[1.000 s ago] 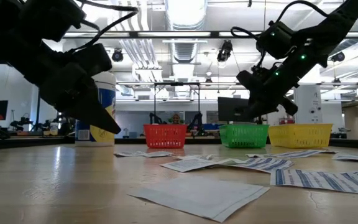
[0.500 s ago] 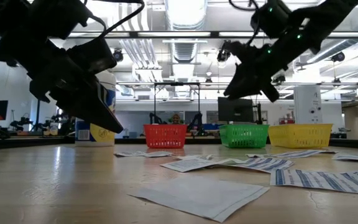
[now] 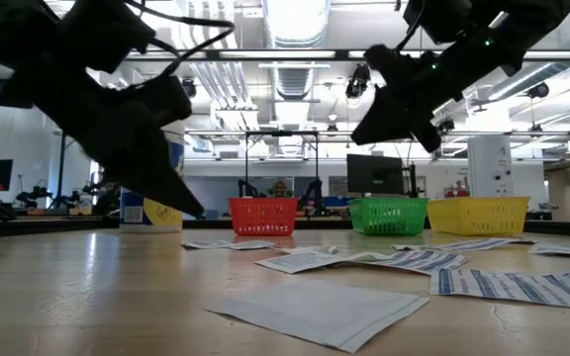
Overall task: Pick & Place First Aid Supplies
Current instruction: Put the alcohol pad in the green bin
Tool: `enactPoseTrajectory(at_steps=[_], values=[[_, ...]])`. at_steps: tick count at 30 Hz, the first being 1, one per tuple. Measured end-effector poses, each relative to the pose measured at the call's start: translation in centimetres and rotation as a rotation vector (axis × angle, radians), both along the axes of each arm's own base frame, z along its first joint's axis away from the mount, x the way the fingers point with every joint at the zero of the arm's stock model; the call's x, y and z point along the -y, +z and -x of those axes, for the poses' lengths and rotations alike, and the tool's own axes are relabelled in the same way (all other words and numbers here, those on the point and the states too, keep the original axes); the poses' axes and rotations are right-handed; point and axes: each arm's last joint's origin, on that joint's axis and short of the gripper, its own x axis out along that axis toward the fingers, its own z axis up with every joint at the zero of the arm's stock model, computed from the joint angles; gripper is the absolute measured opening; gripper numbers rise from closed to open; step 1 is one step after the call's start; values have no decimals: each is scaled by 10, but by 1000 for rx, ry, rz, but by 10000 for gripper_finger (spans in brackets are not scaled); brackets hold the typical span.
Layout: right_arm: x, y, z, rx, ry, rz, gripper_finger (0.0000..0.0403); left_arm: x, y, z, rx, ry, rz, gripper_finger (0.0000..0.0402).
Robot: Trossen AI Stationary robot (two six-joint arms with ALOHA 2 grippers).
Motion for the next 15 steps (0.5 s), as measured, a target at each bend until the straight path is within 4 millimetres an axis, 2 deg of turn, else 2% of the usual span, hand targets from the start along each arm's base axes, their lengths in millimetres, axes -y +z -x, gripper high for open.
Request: enactPoseTrajectory(at_steps=[4,8,15], values=[[-3,7,-4,82,56,-15,64,-5,1,-6,49,39,27,30],[-12,9,-8,120,105,-12,60,-5,-2,-4,18,22,0,30],[-23,0,-27,215,152,-8,58,-2,-6,1,-40,3,-10,30]])
